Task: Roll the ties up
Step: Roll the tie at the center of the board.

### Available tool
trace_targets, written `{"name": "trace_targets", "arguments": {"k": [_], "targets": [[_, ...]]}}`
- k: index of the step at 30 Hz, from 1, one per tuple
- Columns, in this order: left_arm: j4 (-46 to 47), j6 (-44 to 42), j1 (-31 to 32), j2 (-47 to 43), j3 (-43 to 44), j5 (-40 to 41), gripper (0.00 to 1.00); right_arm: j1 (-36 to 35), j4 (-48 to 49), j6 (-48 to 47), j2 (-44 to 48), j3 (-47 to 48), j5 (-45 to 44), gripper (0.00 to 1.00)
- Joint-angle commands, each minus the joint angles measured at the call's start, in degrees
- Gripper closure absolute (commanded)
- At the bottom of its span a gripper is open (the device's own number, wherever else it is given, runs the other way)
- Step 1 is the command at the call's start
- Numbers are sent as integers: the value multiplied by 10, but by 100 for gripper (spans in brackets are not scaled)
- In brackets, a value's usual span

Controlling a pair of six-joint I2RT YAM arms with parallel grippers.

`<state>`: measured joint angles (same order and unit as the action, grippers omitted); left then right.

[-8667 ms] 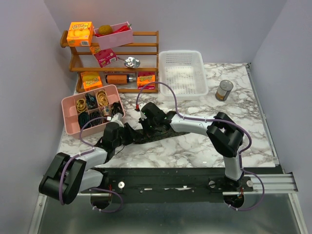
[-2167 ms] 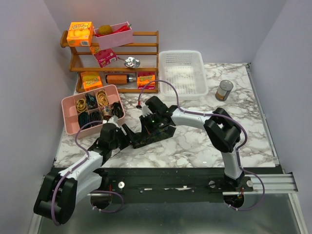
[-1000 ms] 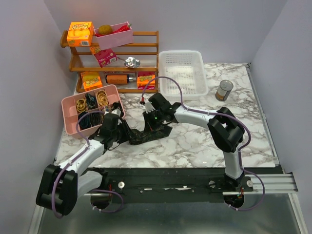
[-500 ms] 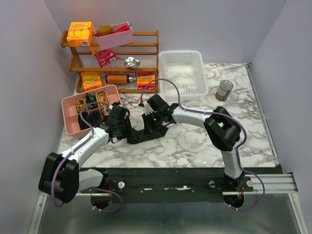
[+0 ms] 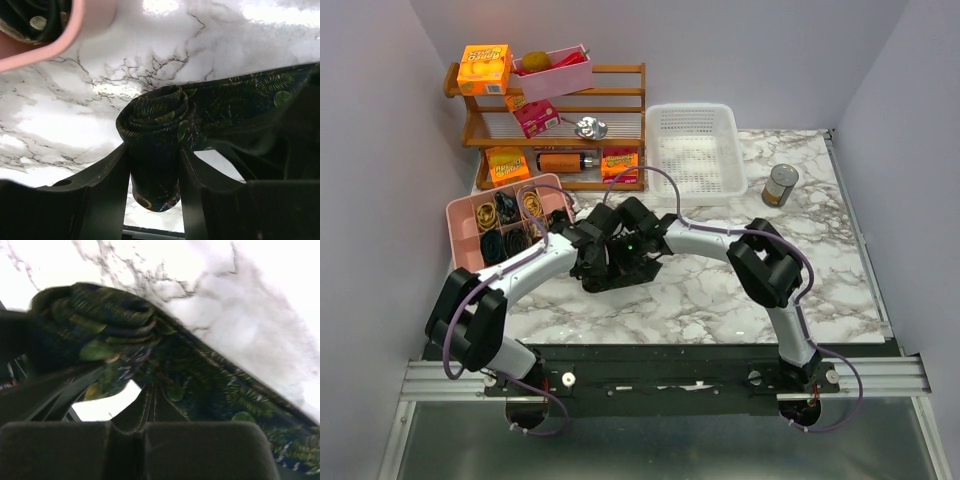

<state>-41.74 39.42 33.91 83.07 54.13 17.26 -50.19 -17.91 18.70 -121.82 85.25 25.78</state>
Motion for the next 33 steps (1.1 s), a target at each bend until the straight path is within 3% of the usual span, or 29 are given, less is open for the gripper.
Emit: {"name": "trace_targets", "arguments": {"k": [1,10,23,33], "targets": [[-32,-7,34,22,37,48,50,-13,11,5,-26,21,30,99],[-70,-3,44,41,63,97,50,-3,30,22,-4,-8,26,99],[-128,3,47,57,78,160,50,106,86,47,101,-119,58,99],[-191,21,56,131,114,213,50,156,89,40,123,-156,50,99]]}}
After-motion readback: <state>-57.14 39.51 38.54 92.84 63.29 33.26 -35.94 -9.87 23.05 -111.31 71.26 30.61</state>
